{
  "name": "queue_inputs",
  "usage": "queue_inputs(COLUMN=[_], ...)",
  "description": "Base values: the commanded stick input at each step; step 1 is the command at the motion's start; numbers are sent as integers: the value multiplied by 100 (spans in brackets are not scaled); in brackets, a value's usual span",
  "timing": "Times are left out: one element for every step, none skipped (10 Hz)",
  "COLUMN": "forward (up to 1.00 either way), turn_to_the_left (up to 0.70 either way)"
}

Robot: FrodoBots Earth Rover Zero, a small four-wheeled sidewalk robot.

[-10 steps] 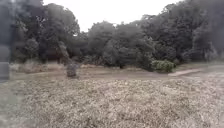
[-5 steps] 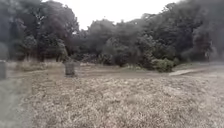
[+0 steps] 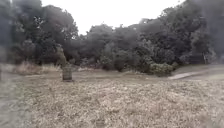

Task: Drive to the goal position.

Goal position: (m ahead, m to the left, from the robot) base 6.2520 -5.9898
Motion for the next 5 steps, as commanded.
queue_inputs(forward=[0,0,0,7,24], turn_to_the_left=[0,3,5,35,19])
